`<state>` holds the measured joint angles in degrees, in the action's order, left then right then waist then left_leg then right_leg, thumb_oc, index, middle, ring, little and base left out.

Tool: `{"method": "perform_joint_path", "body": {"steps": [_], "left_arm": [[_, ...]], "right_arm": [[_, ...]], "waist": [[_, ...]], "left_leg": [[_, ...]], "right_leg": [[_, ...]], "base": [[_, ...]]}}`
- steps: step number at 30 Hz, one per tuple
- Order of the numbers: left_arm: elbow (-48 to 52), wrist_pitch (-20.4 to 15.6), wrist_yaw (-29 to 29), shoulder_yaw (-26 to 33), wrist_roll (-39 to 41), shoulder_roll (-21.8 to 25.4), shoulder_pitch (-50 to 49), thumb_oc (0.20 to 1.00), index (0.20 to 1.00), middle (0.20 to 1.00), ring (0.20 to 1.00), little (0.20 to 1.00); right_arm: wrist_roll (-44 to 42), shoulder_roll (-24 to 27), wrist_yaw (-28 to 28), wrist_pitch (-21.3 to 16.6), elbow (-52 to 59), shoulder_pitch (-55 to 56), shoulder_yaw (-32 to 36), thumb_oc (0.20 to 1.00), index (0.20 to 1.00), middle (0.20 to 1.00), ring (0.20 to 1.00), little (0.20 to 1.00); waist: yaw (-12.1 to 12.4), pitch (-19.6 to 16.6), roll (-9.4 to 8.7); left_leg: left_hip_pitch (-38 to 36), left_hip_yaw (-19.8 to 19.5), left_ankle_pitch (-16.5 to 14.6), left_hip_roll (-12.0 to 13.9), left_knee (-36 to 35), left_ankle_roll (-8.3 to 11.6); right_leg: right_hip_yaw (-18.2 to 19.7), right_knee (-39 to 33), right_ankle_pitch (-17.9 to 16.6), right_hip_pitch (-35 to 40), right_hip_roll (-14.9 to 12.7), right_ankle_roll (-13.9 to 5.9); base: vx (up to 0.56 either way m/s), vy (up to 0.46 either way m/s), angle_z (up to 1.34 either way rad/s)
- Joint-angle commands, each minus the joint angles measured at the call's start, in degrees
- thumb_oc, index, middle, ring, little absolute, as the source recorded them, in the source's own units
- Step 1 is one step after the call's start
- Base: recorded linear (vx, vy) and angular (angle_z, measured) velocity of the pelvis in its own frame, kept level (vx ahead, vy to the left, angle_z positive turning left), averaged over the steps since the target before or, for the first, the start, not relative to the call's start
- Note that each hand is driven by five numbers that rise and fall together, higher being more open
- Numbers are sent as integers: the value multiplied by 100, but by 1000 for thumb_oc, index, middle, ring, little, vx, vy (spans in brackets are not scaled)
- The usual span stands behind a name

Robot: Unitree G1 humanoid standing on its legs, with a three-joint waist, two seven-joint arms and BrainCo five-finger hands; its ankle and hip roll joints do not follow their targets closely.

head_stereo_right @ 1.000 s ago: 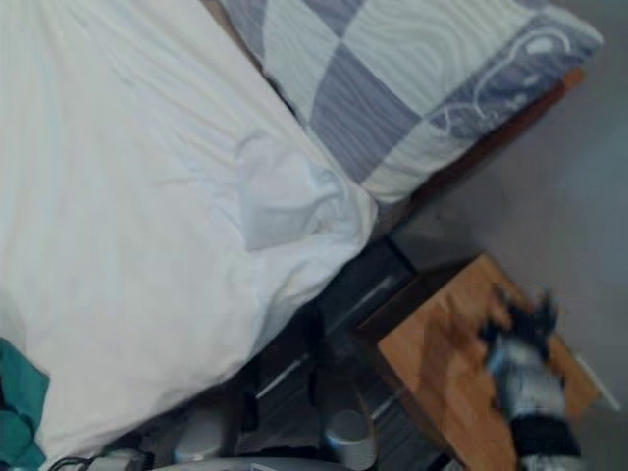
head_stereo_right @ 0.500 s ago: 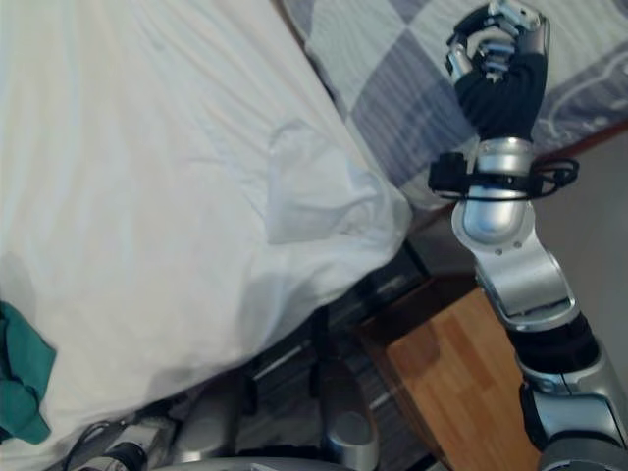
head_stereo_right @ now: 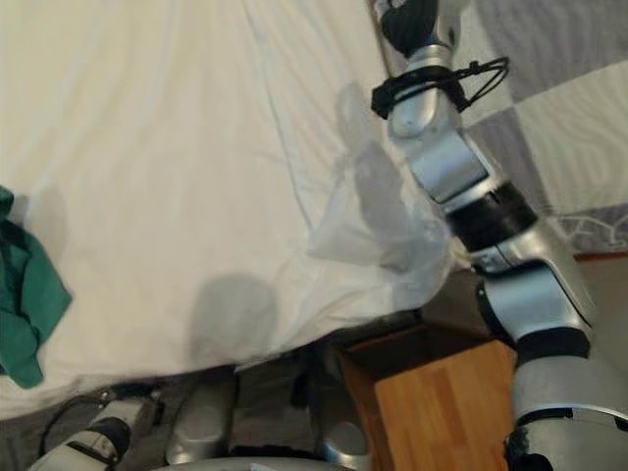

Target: Tidy up the quilt and then pick up the clothes from the bed and put them into the laundry hamper.

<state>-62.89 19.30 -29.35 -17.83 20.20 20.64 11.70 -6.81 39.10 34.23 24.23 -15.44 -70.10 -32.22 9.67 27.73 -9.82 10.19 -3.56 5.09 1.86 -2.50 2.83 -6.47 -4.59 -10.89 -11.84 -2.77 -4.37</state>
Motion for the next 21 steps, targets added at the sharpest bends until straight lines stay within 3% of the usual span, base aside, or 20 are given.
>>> {"method": "perform_joint_path", "body": {"steps": [1,3,8,12,14,17,18,20,21], "left_arm": [[-42,153,73,-142,195,98,-326,1000,1000,1000,1000,1000],[76,-55,188,-97,385,104,-456,1000,1000,1000,1000,1000],[385,-212,257,-196,-17,195,-458,1000,1000,1000,1000,1000],[519,-247,382,-274,-124,175,-540,1000,1000,1000,1000,1000],[511,-391,406,-282,-272,53,-697,1000,1000,1000,1000,1000],[547,-565,357,-254,-374,-139,-750,1000,1000,1000,1000,1000],[619,-603,315,-244,-490,-227,-738,1000,1000,1000,1000,1000],[643,-614,298,-245,-568,-242,-723,1000,1000,1000,1000,1000],[642,-644,287,-212,-617,-243,-704,1000,1000,1000,1000,1000]], "right_arm": [[2,412,562,45,-369,-678,-180,200,200,200,200,200],[-220,408,732,73,-987,-793,-255,200,200,200,200,200],[-971,142,1047,-68,-1812,-839,-228,200,200,200,200,200],[-1797,18,1278,-261,-1825,-685,-41,200,200,200,200,200],[-2240,-314,1255,-473,-1418,149,547,200,200,200,200,200],[-2043,-600,1027,-286,-580,1332,979,200,200,200,200,200],[-1435,-655,695,-34,-48,2052,1137,200,200,200,200,200],[-1163,-637,483,83,212,2375,1177,200,200,200,200,200],[-717,-547,88,265,536,2778,1213,200,200,200,200,200]], "waist": [[183,129,119],[306,206,152],[426,207,237],[419,207,302],[305,207,337],[82,207,382],[-93,207,405],[-169,207,407],[-285,207,410]], "left_leg": [[248,48,-634,-107,47,-62],[447,-7,-665,-127,181,-50],[1031,-125,-664,-161,439,-40],[1095,-115,-639,-164,381,-43],[986,-71,-683,-194,317,-70],[871,29,-739,-228,321,-138],[786,111,-786,-244,353,-176],[761,155,-808,-240,382,-182],[698,219,-843,-229,411,-192]], "right_leg": [[68,250,632,191,-538,-598],[-52,311,647,56,-577,-603],[-186,389,620,-348,-629,-601],[-226,358,602,-430,-624,-584],[-177,395,627,-447,-623,-574],[-28,487,658,-478,-636,-539],[77,533,674,-461,-648,-543],[108,566,679,-463,-655,-551],[168,597,685,-439,-655,-564]], "base": [[-6,-52,33],[17,-121,31],[-14,-88,19],[-15,17,2],[-39,171,2],[-80,280,-13],[-84,243,-20],[-76,187,-29],[-84,181,-33]]}}
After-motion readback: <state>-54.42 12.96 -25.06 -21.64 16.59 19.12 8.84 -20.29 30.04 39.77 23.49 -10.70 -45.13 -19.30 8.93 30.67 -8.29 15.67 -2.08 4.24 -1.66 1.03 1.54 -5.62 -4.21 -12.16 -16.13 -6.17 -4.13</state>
